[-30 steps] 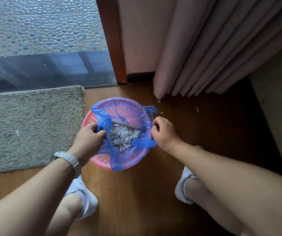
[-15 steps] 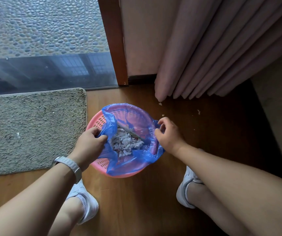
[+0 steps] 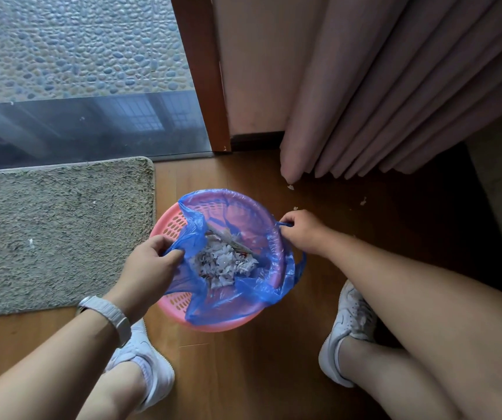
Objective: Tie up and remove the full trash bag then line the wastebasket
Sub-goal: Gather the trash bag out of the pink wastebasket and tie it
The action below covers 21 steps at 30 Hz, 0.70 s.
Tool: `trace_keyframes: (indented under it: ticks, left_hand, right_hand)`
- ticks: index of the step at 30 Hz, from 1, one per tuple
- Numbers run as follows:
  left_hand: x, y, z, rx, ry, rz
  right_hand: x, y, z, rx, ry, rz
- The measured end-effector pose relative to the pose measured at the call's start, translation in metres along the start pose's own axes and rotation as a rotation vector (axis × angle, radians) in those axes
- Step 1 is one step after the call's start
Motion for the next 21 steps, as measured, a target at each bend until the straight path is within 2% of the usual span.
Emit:
trace_keyframes:
  ticks: [5,10,16,21]
  left_hand:
    - [0.000,0.006,0.005,0.005,-0.012,-0.005]
    - [-0.002,0.019,0.016,0.015,-0.021,0.044]
    - [-0.010,0.034,0.031,0.034,-0.033,0.116]
    - [-0.022,0.035,0.029,0.035,0.004,0.090]
  right_hand:
    - [-0.008,-0.022,0.008,-0.079,0.252,-0.094]
    - [-0.013,-0.047,0.033,-0.211,0.390,-0.138]
    - [-0.017,-0.087,0.071,-0.405,0.361,-0.036]
    - [-0.031,-0.116,0.101,-0.464,0.326,0.071]
Point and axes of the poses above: each hand's wrist, its own z-axis away from the middle knuckle, its own x-axis out of the palm, y = z × x, the point moved 1 cm from there along -z, towards the middle knuckle, and after that the axes turned 3 degrees about z, right-handed, at the moved point
